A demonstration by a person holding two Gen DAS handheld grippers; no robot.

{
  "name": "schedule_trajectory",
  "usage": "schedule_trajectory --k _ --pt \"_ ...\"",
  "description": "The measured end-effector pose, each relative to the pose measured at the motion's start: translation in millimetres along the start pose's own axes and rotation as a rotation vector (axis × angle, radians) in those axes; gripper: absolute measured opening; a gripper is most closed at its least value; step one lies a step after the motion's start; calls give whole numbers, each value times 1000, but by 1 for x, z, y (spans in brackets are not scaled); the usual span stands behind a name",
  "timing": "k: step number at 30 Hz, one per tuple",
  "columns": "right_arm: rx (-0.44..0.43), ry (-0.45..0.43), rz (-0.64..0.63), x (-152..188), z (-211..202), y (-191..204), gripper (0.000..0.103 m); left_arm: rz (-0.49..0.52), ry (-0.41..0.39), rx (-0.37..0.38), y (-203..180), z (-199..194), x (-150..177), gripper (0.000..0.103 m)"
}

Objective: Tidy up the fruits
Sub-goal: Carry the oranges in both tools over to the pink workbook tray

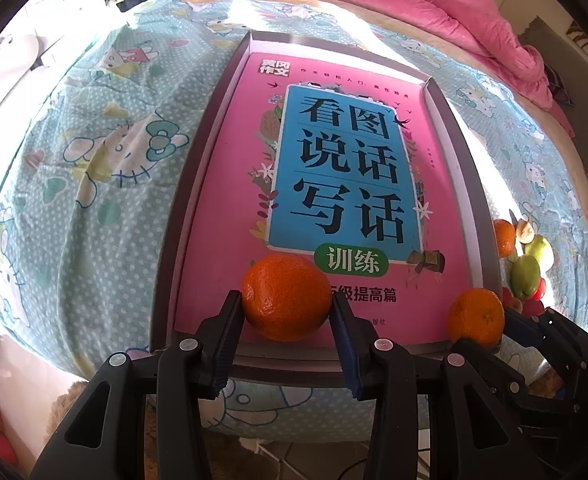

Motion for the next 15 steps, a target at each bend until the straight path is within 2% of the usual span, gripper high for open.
schedule_trajectory --k 15 --pt "-15 -1 13 5 -5 0 42 -1 20 -6 -1 4 0 46"
Point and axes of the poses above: each gripper's, at about its wrist camera, not at the fingertips, and z roughly the way its jaws point, y to its left, x to its underside, the point moved 4 cm from there along z, roughly the way its jaws point, and after that the axes turned 12 degrees about z, right-handed, at the moved point
